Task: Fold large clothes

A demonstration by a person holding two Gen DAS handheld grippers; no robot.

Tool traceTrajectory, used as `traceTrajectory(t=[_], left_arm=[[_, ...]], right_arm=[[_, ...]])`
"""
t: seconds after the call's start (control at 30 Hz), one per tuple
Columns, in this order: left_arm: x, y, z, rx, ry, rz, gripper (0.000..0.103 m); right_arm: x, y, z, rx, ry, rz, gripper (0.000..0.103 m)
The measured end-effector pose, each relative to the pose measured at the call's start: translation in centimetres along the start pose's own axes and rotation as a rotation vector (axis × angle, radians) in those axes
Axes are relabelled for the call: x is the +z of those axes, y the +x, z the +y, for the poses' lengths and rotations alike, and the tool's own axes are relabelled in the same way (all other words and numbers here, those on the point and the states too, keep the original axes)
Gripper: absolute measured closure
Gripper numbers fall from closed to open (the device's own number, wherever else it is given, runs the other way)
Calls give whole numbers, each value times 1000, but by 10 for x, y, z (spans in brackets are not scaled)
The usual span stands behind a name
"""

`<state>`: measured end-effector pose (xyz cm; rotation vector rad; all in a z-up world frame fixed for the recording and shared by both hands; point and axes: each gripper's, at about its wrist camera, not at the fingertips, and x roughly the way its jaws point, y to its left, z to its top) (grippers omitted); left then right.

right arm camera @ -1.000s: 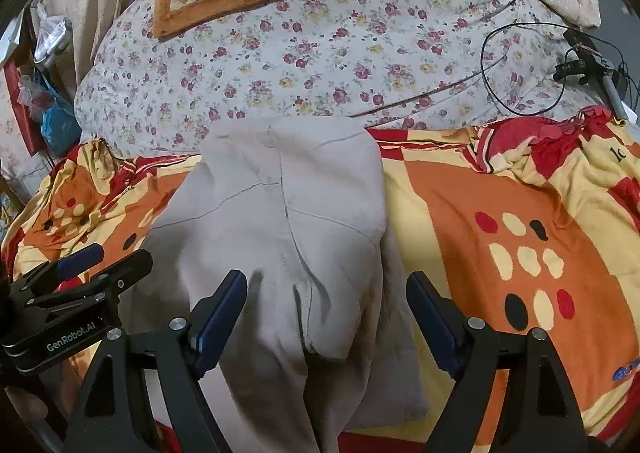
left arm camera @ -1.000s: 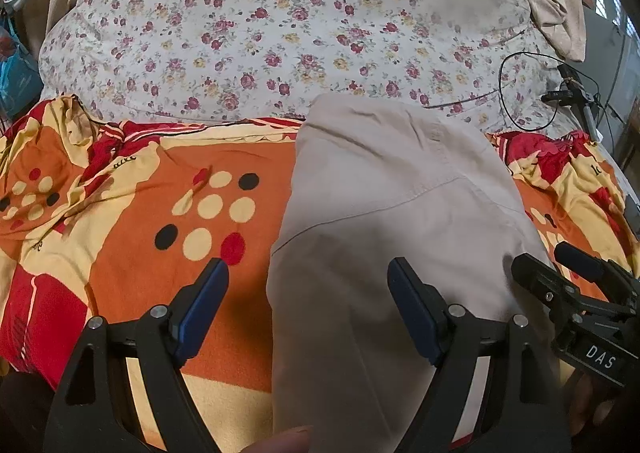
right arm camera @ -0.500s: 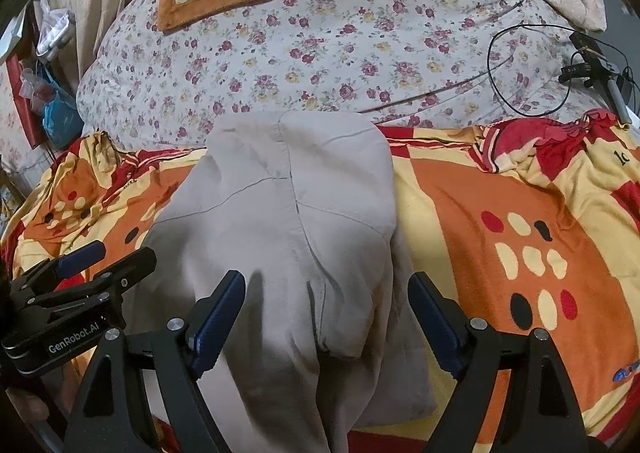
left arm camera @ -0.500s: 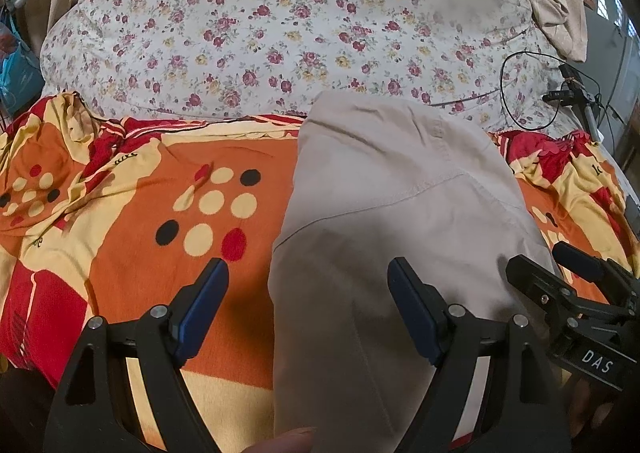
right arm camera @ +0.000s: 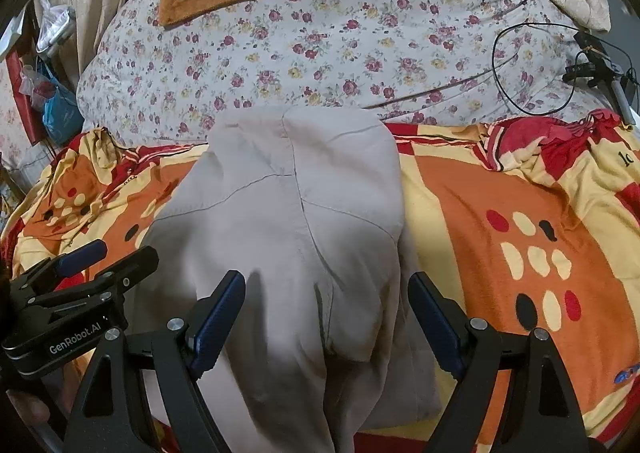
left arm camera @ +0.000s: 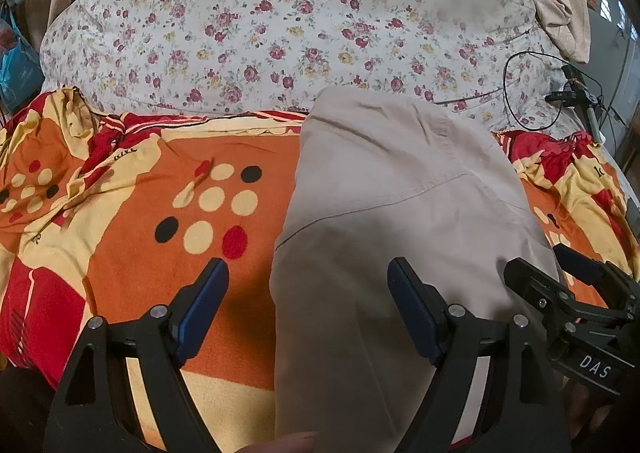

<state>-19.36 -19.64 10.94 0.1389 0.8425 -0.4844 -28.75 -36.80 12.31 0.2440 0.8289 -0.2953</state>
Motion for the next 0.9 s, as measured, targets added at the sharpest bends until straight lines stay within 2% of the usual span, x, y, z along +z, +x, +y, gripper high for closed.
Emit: traceTrajectory(t=[0.9], left_arm=[[-1, 3, 2, -6, 1, 4, 21]], right_arm=[[-3, 4, 1, 11, 2, 7, 18]])
